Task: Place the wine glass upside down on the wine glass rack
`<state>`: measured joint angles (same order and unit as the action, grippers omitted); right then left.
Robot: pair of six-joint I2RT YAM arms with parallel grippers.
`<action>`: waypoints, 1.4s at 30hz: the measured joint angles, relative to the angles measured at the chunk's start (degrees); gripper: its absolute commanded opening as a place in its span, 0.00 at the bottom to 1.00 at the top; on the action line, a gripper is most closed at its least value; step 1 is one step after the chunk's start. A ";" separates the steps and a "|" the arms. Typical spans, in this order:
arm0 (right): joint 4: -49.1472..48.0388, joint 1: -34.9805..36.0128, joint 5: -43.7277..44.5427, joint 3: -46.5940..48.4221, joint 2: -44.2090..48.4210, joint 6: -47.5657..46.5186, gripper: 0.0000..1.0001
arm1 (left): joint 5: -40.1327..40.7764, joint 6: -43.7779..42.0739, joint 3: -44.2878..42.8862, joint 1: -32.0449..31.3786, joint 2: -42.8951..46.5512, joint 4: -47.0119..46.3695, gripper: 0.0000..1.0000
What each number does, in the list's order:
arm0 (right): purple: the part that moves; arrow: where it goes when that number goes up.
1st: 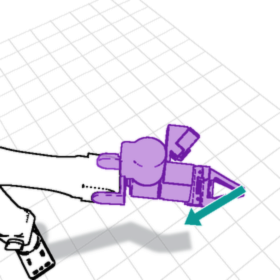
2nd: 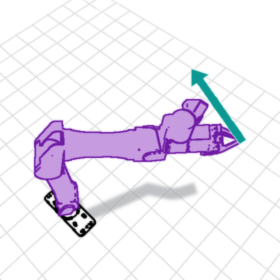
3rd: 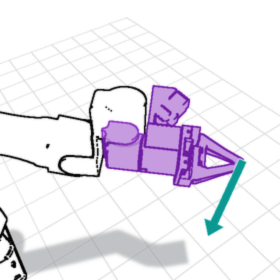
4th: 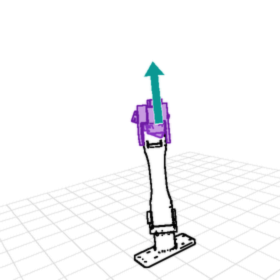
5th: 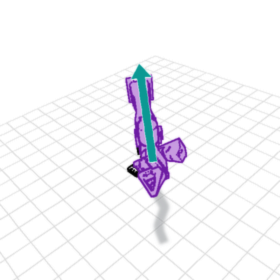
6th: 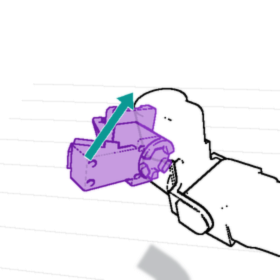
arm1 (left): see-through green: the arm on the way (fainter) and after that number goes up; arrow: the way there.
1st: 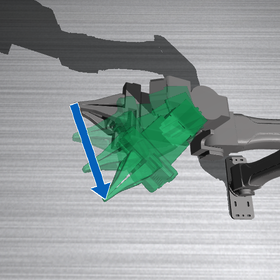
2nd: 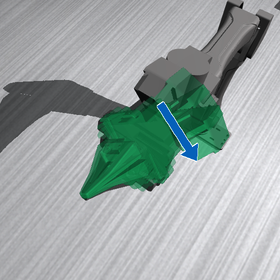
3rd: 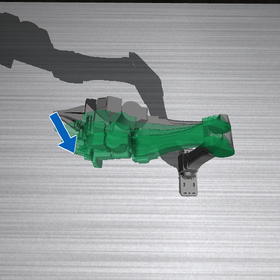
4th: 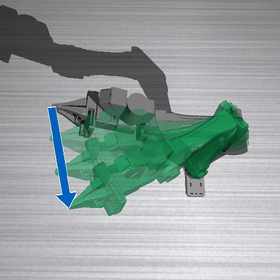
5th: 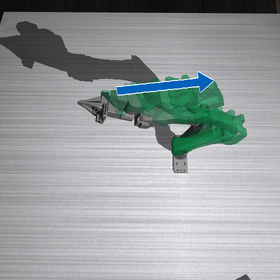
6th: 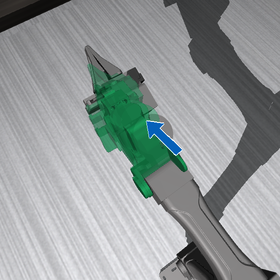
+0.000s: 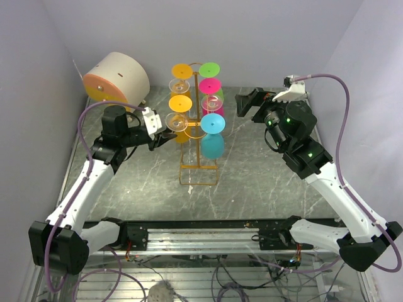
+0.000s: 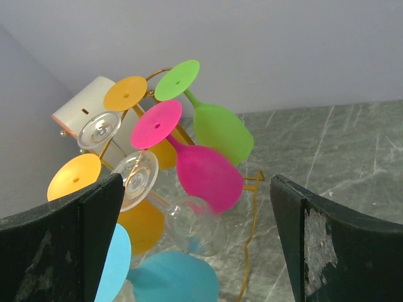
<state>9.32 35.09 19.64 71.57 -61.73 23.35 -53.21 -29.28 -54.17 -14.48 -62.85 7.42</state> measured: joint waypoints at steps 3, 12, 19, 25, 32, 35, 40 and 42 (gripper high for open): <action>0.00 0.00 -0.04 0.00 -0.02 0.02 1.00 | 0.04 0.20 0.28 -0.09 0.02 -0.26 0.34; -0.04 0.00 -0.22 -0.02 -0.02 0.07 1.00 | 0.20 0.42 0.35 -0.13 0.02 -0.76 0.36; 0.00 0.00 0.00 -0.02 -0.02 0.07 1.00 | 0.74 -0.02 0.35 -0.13 0.13 -0.50 0.68; 8.04 -0.85 10.95 3.34 -4.31 2.97 1.00 | 2.73 -4.24 0.35 -0.15 2.16 5.79 1.00; 16.70 -20.13 7.98 -4.28 -12.85 9.07 1.00 | 15.41 -2.34 0.55 -0.11 8.37 9.51 1.00; 17.35 -25.88 5.31 -11.76 -12.55 10.08 1.00 | 23.43 1.33 0.76 0.02 11.15 9.44 1.00; 19.87 -26.10 4.92 -14.12 -10.49 15.47 1.00 | 39.04 8.09 0.68 1.18 14.45 11.08 1.00; 21.81 -25.97 6.88 -13.07 -8.92 19.08 1.00 | 43.15 10.10 0.74 3.30 16.24 12.15 1.00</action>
<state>31.14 9.13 26.52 58.50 -70.65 42.44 -10.07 -19.18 -53.43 -11.18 -46.61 19.57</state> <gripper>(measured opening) 0.997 0.997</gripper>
